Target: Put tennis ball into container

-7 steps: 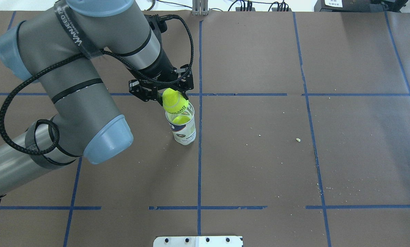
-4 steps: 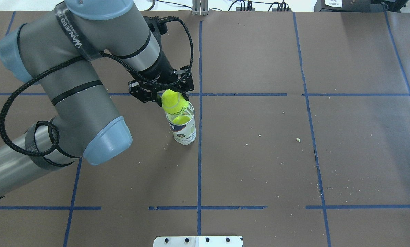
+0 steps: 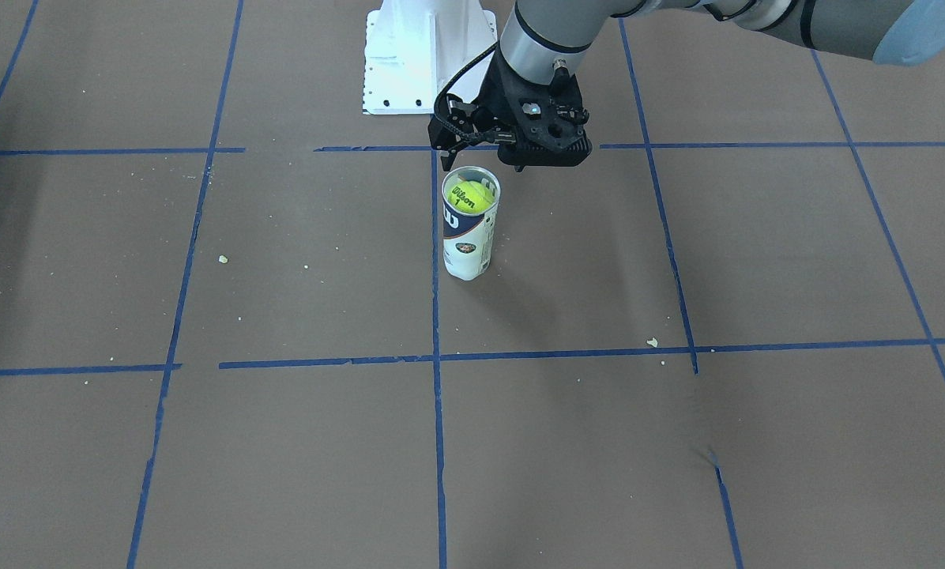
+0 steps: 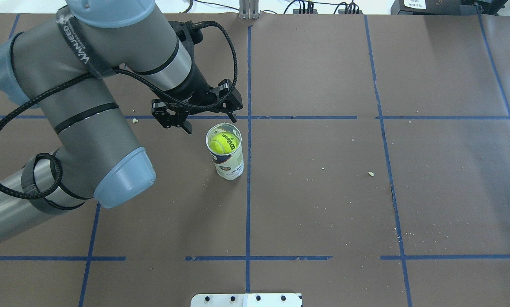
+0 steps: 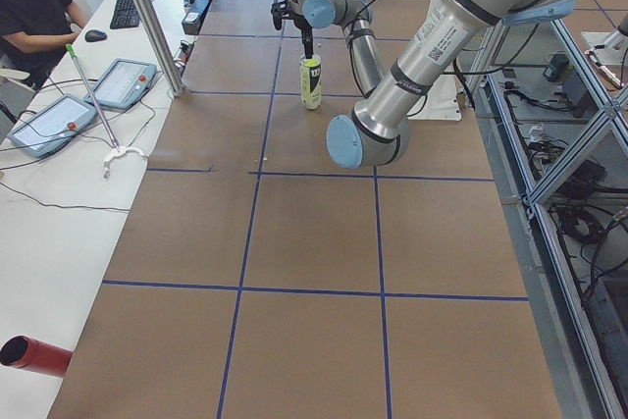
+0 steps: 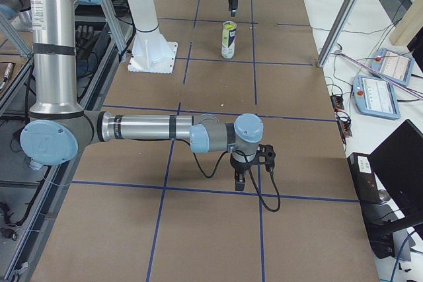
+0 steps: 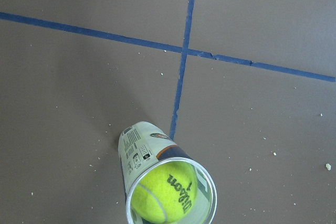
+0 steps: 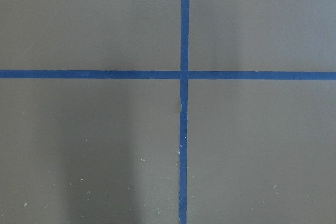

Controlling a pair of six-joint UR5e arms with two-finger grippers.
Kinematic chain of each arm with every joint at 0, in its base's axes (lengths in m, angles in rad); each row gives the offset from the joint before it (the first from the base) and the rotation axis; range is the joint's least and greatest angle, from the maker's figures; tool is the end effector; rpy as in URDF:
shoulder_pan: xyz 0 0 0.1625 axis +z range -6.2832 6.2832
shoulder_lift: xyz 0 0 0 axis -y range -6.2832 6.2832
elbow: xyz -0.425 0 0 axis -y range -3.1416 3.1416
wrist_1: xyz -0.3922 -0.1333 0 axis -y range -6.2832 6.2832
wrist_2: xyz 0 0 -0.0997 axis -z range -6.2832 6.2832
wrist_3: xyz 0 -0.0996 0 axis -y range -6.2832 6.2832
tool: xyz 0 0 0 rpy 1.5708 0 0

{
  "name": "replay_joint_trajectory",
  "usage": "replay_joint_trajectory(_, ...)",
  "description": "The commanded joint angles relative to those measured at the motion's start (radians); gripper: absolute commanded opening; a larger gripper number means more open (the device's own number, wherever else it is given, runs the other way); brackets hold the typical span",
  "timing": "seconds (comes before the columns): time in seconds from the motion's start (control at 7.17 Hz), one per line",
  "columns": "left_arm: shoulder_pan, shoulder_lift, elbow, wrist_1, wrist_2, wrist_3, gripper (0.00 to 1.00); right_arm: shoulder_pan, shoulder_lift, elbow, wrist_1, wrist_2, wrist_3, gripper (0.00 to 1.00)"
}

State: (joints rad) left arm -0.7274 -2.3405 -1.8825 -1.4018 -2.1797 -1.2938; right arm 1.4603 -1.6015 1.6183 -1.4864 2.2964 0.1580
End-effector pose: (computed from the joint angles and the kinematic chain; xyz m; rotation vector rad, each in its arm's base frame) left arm 0.4017 -0.4598 0.0927 -0.0704 1.0435 -0.1310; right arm 0.0132 -0.4903 0.6448 -0.0012 -0.7314 0.0087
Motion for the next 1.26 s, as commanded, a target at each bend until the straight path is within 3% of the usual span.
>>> replay_joint_trajectory(0.0, -0.086, 0.082, -0.036, 0.006, -0.003, 0.110, 1.00, 0.000, 0.000, 0.000, 0.000, 0.000, 0.000, 1.00)
replay_joint_trajectory(0.56, -0.387, 0.322, -0.023, 0.007, -0.040, 0.603, 1.00, 0.000, 0.000, 0.000, 0.000, 0.000, 0.000, 1.00)
replay_joint_trajectory(0.84, -0.565, 0.471, 0.085, -0.012, -0.041, 0.972, 1.00, 0.000, 0.000, 0.000, 0.000, 0.000, 0.000, 1.00)
replay_joint_trajectory(1.12, -0.656, 0.657, 0.150, -0.171, -0.041, 1.099, 1.00, 0.000, 0.000, 0.000, 0.000, 0.000, 0.000, 1.00)
